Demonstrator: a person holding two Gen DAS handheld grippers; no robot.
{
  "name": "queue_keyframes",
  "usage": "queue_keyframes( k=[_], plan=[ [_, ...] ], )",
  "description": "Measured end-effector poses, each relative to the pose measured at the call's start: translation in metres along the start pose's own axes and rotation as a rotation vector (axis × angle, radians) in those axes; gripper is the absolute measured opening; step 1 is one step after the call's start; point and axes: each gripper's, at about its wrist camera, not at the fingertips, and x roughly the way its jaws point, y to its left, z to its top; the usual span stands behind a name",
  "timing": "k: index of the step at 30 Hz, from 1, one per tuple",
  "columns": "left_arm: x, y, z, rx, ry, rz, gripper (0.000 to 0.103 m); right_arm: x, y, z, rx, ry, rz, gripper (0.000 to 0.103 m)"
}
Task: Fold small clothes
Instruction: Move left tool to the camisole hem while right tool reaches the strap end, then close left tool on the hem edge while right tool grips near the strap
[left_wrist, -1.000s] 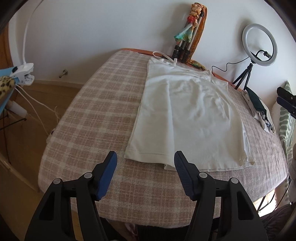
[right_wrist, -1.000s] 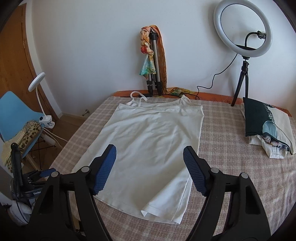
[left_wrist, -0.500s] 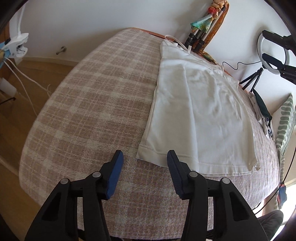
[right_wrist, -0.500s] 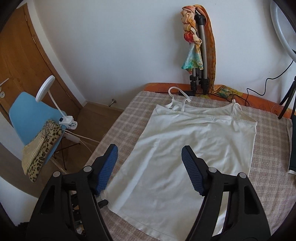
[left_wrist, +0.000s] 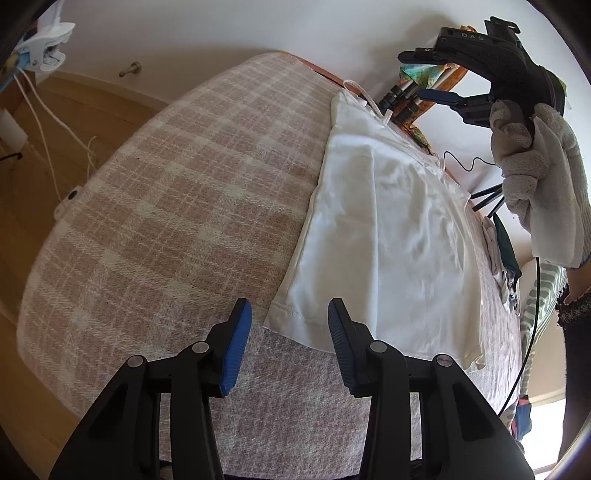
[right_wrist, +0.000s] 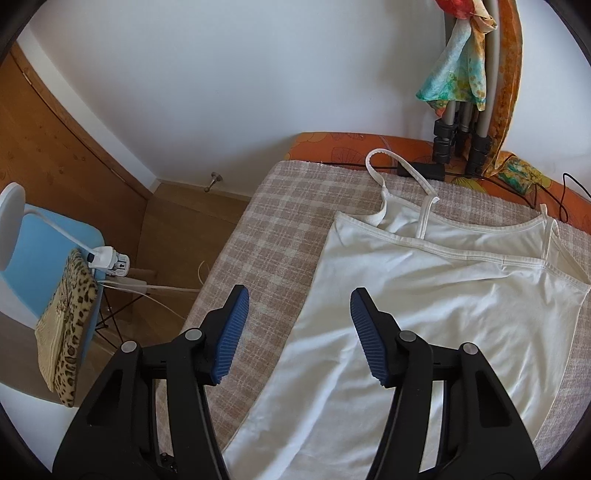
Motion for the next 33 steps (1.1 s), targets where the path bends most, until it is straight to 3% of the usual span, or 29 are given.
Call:
queue_keyframes(
  k=[4,8,11,16,27,30,33],
  plan=[
    [0.006,-0.002,-0.003,-0.032,0.031,-0.037,0.024,0.038,0.004,0.014,-0.008,0.039,-0.056,0.054],
    [0.010,-0.006,-0.002,-0.013,0.025,-0.046,0.020,0.073,0.003,0.023,-0.017,0.056,-0.139,0.048],
    [0.013,-0.006,-0.001,-0.004,0.015,-0.042,0.010,0.092,0.002,0.027,-0.008,0.070,-0.143,0.048],
    [0.014,-0.008,0.002,0.016,0.000,-0.042,0.006,0.117,0.003,0.033,-0.061,0.107,-0.221,0.048],
    [0.001,-0.001,0.009,0.005,-0.048,-0.061,0.005,0.149,-0.005,0.054,-0.074,0.156,-0.262,0.047],
    [0.000,-0.001,0.008,0.006,-0.053,-0.066,0.005,0.156,-0.004,0.058,-0.088,0.169,-0.294,0.042],
    [-0.004,-0.004,0.007,0.024,-0.070,-0.063,0.005,0.160,-0.002,0.062,-0.102,0.167,-0.336,0.021]
  ],
)
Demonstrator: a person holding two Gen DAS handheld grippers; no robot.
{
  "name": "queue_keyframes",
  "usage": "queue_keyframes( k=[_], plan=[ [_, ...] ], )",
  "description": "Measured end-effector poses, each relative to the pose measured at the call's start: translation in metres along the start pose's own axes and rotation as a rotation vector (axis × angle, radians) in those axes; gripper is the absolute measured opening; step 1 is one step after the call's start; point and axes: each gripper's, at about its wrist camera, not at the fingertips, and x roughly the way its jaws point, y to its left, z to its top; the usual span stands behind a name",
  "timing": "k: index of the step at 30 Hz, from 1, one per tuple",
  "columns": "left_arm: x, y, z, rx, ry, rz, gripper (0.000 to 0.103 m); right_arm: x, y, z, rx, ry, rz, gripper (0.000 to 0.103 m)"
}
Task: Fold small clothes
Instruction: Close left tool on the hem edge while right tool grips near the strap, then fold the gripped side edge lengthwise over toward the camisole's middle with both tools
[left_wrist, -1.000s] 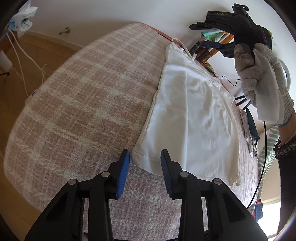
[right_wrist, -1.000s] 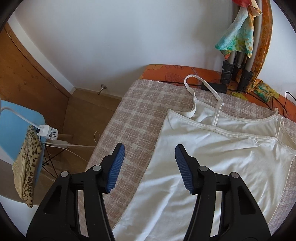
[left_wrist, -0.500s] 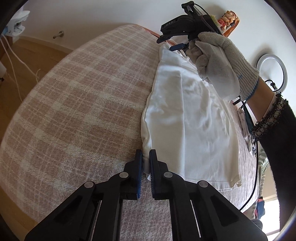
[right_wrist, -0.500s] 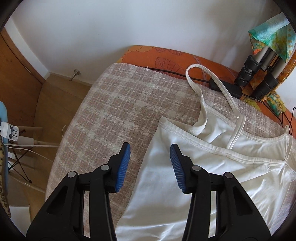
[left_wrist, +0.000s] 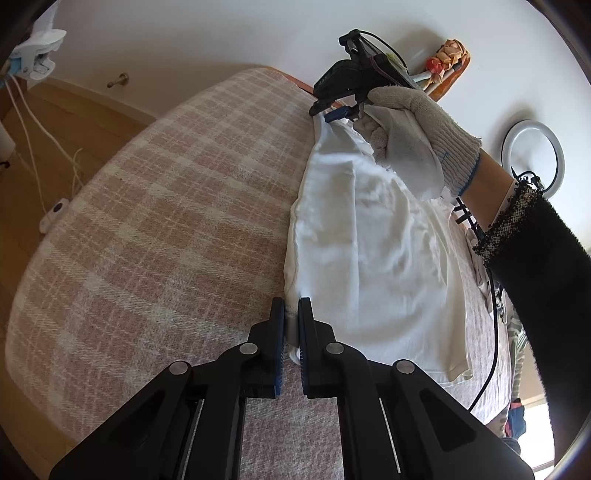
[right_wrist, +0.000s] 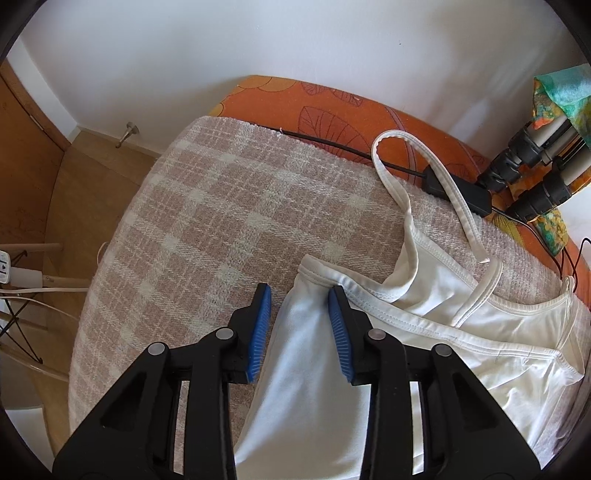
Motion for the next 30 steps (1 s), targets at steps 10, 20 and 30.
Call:
queue_keyframes(
  k=[10,20,30],
  plan=[
    [-0.006,-0.004,-0.002,0.037,-0.032,0.017,0.005,-0.011,-0.038,0.001,0.154,-0.069,0.177,0.005],
    [-0.015,-0.029,-0.006,0.093,-0.052,-0.008,0.005,-0.046,-0.060,-0.018,0.147,-0.145,0.236,0.005],
    [-0.002,-0.073,-0.022,0.191,-0.002,-0.062,0.005,-0.083,-0.110,-0.047,0.186,-0.200,0.210,0.005]
  ],
)
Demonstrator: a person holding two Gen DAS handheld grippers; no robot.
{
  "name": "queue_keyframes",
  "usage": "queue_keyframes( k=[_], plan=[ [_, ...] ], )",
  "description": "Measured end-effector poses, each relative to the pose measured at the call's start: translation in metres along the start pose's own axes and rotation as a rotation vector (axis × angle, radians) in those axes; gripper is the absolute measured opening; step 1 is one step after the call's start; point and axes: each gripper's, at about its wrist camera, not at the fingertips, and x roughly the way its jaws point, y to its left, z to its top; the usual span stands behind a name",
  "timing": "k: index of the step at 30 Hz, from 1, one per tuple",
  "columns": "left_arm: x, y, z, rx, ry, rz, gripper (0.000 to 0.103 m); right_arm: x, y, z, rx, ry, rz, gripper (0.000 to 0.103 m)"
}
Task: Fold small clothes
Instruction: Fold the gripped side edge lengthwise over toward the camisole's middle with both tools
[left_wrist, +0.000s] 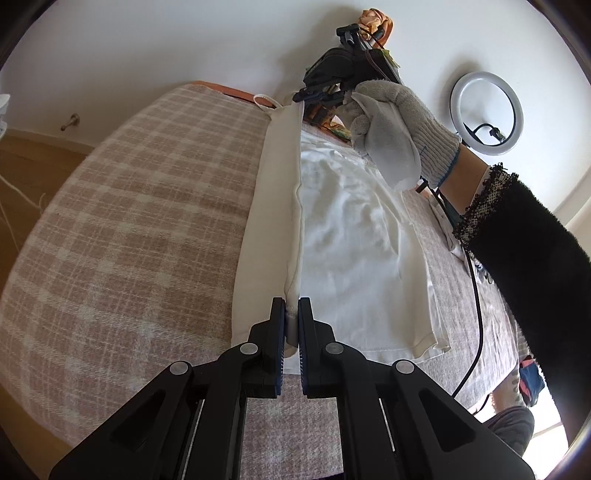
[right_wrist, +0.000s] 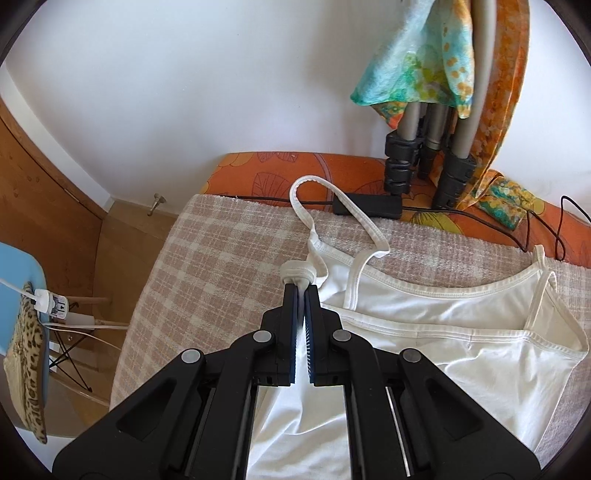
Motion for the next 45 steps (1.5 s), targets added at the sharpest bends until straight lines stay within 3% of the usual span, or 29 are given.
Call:
queue_keyframes(
  k=[9,27,34,36,38,45],
  plan=[
    [0.019,-0.025,-0.010,0.056,0.062,-0.015,0.005,-0.005,-0.046,-0.022,0.019,0.013,-0.062,0.005],
    [0.053,-0.049,-0.012,0.083,0.159,-0.060,0.005,0.023,-0.059,-0.024,0.017,0.042,-0.105,0.005],
    [0.057,-0.051,-0.014,0.080,0.197,-0.075,0.012,0.028,-0.065,-0.027,0.036,0.062,-0.094,0.006],
    [0.054,-0.052,-0.014,0.086,0.193,-0.077,0.012,0.023,-0.068,-0.029,0.047,0.070,-0.071,0.018],
    [0.050,-0.054,-0.014,0.096,0.182,-0.077,0.012,0.008,-0.072,-0.033,0.058,0.035,-0.059,0.047],
    [0.033,-0.072,-0.014,0.165,0.130,-0.094,0.012,-0.071,-0.092,-0.064,0.048,-0.066,-0.022,0.050]
  ],
)
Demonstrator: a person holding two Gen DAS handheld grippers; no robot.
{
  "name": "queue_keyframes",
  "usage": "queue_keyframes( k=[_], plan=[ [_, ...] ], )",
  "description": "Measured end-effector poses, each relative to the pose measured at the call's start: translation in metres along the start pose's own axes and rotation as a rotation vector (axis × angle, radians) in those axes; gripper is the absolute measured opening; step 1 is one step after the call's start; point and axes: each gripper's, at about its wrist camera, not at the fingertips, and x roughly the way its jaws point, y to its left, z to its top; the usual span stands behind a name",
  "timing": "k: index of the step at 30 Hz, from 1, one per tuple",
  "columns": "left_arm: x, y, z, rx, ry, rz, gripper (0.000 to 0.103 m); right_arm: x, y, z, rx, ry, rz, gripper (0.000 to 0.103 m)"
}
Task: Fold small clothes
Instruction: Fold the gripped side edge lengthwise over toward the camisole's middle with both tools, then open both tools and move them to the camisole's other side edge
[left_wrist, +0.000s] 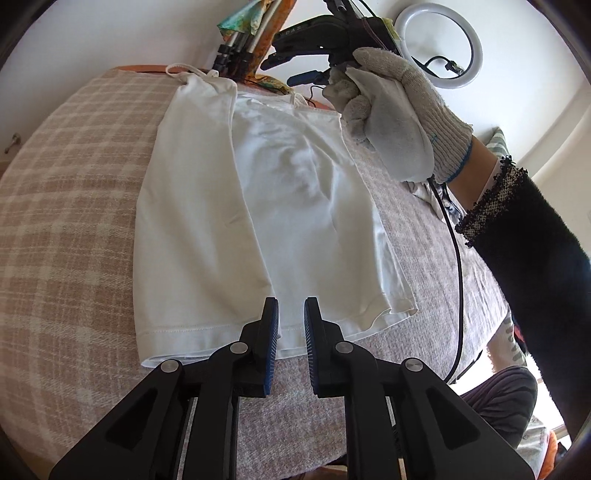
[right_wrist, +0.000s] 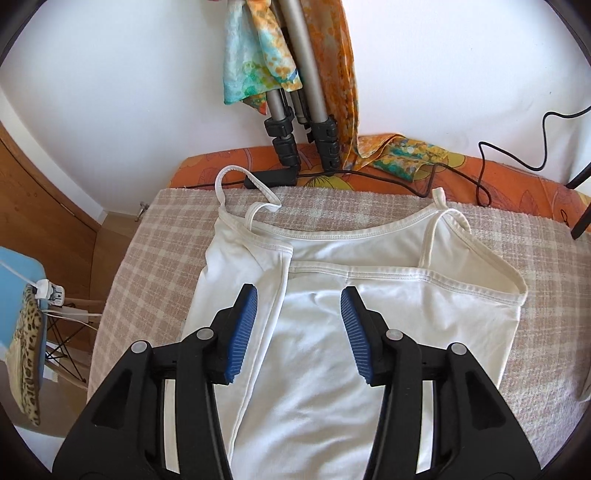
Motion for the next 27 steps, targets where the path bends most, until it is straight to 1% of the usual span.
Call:
queue_keyframes(
  k=[4,8,11,14,18,22,24,25,27],
  plan=[
    [-0.001,-0.015,0.002,0.050,-0.016,0.009,0.012,-0.052,-0.021,-0.025,-0.008,-0.042,-0.009,0.050],
    [0.000,-0.025,0.005,0.071,-0.030,0.014,0.012,-0.098,-0.047,-0.061,0.022,-0.057,-0.007,0.050],
    [0.001,-0.037,0.004,0.090,-0.035,-0.001,0.012,-0.123,-0.060,-0.095,0.021,-0.057,-0.026,0.050],
    [0.006,-0.058,0.000,0.140,-0.029,-0.031,0.012,-0.140,-0.075,-0.125,0.033,-0.059,-0.033,0.050],
    [0.019,-0.094,-0.008,0.220,-0.007,-0.082,0.012,-0.152,-0.099,-0.147,0.081,-0.074,-0.021,0.050],
    [0.043,-0.118,-0.014,0.269,0.042,-0.096,0.012,-0.154,-0.127,-0.155,0.140,-0.085,0.015,0.050],
    [0.054,-0.126,-0.015,0.290,0.063,-0.088,0.012,-0.150,-0.138,-0.153,0.160,-0.088,0.026,0.050],
    [0.059,-0.131,-0.016,0.307,0.064,-0.071,0.012,-0.148,-0.143,-0.150,0.168,-0.089,0.035,0.050],
    [0.063,-0.137,-0.019,0.329,0.052,-0.011,0.013,-0.140,-0.153,-0.143,0.190,-0.092,0.055,0.050]
  ],
)
